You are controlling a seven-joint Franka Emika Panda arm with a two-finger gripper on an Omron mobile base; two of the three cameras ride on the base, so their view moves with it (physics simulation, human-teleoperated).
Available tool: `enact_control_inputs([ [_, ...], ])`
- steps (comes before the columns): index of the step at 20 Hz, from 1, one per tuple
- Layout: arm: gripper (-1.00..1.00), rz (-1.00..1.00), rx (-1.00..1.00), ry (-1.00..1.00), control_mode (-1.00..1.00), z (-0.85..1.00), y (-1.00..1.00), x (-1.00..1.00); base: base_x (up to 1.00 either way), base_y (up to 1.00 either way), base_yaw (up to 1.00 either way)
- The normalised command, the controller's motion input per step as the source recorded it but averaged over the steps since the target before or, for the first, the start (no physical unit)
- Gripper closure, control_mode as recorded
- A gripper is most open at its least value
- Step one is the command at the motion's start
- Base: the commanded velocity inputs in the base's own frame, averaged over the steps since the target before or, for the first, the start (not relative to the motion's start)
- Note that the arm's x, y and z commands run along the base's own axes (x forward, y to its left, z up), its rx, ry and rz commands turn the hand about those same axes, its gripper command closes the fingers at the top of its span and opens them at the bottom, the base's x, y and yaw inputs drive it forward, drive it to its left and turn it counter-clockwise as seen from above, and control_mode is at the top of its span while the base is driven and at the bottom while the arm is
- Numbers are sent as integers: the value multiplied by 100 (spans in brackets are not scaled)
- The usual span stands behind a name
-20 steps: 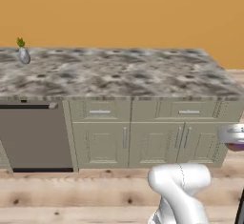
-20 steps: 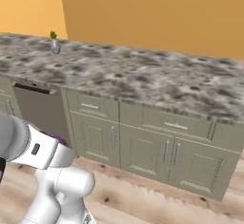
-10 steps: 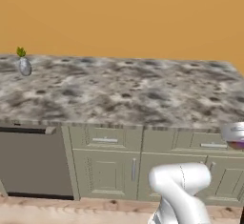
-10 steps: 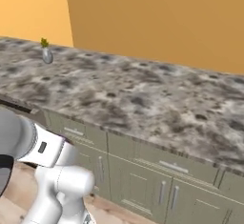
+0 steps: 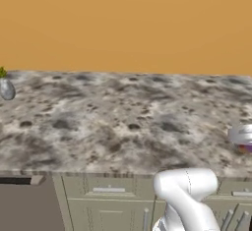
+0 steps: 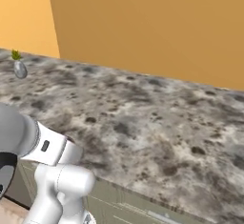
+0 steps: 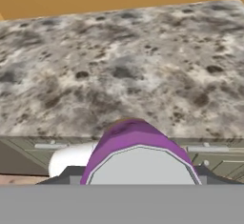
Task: Move the drinks to the dining counter.
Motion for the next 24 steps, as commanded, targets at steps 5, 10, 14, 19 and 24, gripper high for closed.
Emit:
enact_control_inputs([
  [5, 100, 0, 0, 0, 100, 0, 0, 0, 100, 24, -9],
  [10, 100, 0, 0, 0, 100, 0, 0, 0, 100, 26, -13],
  [14, 100, 0, 0, 0, 100, 0, 0, 0, 100, 39, -8],
  [19, 100, 0, -2, 5, -100, 0, 4, 20, 80, 26, -1],
  [24, 100, -4, -10, 24, -100, 0, 31, 93, 0, 0, 0],
])
